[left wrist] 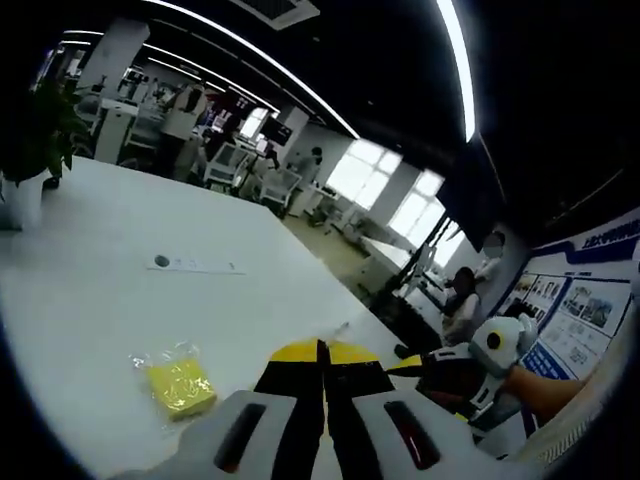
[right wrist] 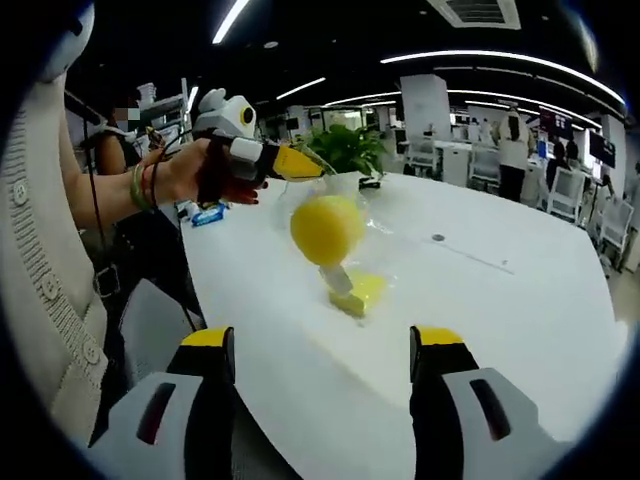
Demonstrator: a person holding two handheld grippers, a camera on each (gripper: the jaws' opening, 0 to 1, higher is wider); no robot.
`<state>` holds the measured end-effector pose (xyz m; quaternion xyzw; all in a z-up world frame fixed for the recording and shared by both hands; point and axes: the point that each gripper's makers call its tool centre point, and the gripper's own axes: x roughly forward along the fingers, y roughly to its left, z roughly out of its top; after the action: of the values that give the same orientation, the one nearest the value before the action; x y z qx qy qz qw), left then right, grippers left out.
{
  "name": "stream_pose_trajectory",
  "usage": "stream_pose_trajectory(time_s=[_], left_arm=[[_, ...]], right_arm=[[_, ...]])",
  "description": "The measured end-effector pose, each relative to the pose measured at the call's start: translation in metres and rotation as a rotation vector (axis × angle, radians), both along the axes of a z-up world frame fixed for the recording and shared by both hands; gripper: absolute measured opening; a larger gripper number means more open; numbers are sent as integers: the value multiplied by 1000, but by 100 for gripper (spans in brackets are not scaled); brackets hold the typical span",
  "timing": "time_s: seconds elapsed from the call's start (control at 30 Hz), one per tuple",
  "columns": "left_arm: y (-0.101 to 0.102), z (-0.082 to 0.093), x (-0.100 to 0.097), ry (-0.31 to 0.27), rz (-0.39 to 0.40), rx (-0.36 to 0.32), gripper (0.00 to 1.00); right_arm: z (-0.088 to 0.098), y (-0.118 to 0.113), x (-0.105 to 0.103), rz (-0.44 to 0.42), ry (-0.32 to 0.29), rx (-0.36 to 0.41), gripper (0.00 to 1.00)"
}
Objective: Compare the silicone blocks by pressing each to a similar depth, holding the contact briefly, and releasing to observe deformation and rebound differences across the visible hardness samples.
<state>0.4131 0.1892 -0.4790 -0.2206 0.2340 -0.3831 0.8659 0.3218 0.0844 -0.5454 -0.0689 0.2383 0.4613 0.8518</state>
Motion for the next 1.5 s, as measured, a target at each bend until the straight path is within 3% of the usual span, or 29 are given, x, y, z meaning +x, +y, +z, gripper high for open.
stream_pose_trajectory(time_s=[0.63,0.87,1.17,1.43,1.5], left_arm=[[-10,4,-1,-4,-38,-12,0],[-14,5,-4,-3,-65,-9,0],[-18,6,-5,-4,-81,-7,0],[-17,2,-1,-5,-89,10,0],[-17,1,0,2,-89,10,0]], right_arm=[[30,21,48,159,-104,-101,67],[39,43,65,262,-137,-147,67],[28,69,74,394,-123,-215,67],[12,86,82,492,-80,-270,65],[3,88,81,525,-41,-303,65]])
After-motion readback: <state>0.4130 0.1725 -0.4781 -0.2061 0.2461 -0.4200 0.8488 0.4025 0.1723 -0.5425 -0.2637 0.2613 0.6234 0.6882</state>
